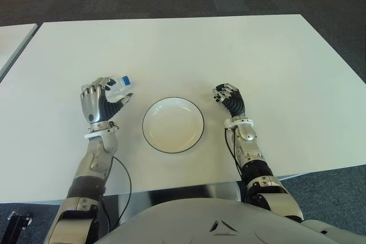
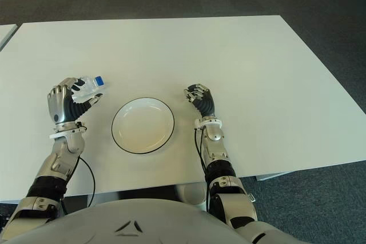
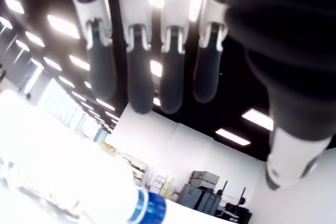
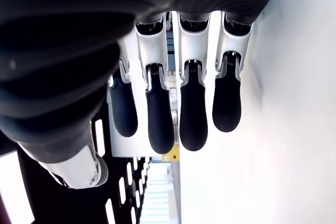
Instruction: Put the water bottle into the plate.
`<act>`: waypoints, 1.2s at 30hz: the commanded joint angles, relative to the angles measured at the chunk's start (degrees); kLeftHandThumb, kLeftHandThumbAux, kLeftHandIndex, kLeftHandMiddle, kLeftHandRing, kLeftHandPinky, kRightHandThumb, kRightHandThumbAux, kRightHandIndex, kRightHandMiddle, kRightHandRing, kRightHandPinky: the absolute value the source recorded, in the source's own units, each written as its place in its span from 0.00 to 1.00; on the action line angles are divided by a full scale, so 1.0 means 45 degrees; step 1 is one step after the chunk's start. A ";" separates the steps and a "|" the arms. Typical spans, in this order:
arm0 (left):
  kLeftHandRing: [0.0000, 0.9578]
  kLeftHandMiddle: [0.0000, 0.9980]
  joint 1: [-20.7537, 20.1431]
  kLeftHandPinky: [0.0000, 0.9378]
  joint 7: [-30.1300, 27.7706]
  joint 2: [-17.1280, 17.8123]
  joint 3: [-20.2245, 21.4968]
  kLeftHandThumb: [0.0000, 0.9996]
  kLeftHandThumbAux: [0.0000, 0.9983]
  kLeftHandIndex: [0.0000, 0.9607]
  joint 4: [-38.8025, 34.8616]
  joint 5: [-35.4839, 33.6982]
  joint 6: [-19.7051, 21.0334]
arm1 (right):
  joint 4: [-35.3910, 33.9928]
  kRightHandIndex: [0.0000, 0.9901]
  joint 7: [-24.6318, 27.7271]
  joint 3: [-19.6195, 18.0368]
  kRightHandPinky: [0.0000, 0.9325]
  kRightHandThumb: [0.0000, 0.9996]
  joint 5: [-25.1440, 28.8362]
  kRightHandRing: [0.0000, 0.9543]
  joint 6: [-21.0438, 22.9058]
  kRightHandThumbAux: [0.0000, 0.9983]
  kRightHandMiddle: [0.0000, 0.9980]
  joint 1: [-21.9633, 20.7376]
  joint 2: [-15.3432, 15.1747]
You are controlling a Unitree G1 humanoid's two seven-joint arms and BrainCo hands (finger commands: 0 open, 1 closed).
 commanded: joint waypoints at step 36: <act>0.00 0.00 -0.6322 0.00 -0.0624 0.1761 -0.3352 0.49 0.07 0.00 0.9808 -0.0424 0.3155 | 0.0547 0.43 0.0005 -0.0038 0.60 0.71 0.0155 0.58 0.0199 0.73 0.53 0.0168 0.0067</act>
